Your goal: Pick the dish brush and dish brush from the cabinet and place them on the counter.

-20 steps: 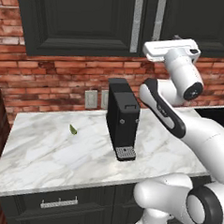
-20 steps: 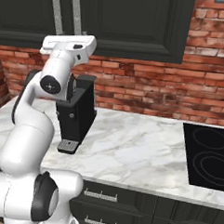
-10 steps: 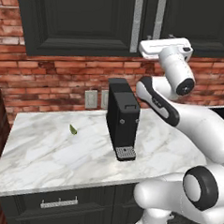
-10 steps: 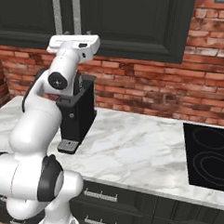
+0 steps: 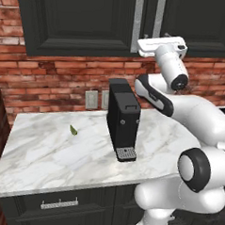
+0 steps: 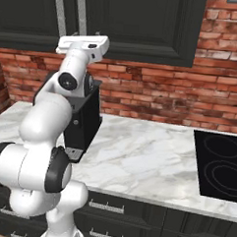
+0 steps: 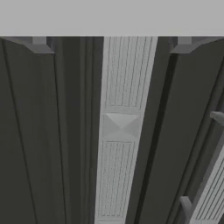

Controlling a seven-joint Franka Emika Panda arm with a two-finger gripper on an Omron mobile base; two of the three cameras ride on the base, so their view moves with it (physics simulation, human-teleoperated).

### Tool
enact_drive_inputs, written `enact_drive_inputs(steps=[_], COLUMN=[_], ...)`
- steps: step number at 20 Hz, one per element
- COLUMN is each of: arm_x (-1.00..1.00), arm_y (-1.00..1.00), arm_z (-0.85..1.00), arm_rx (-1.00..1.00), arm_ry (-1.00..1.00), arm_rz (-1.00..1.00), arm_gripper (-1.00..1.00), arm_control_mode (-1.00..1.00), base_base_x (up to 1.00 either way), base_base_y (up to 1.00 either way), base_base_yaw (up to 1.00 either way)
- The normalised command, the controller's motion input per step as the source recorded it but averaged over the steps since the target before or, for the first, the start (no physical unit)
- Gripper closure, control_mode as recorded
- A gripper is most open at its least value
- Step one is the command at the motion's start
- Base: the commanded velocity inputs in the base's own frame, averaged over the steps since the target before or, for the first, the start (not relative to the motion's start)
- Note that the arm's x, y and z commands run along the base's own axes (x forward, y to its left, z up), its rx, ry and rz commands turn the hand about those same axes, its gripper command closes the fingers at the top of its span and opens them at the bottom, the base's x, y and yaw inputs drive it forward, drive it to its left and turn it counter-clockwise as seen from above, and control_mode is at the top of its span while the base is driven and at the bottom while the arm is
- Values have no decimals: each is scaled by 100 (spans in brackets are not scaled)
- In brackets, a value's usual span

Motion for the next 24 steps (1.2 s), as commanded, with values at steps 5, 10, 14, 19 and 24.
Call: enact_drive_inputs(steps=[5, 10, 14, 19, 24], arm_x=[34, 26, 21, 22, 4], arm_y=[0, 1, 14, 37, 48], arm_z=[0, 0, -1, -6, -6], arm_rx=[0, 0, -1, -4, -5], arm_ry=[0, 0, 3, 7, 8], arm_rz=[0, 0, -1, -5, -5], arm_gripper=[-100, 100, 100, 100, 100], arm_control_mode=[-100, -100, -100, -100, -100], base_base_x=[0, 0, 0, 0, 0], base_base_y=[0, 0, 0, 0, 0], base_base_yaw=[0, 0, 0, 0, 0])
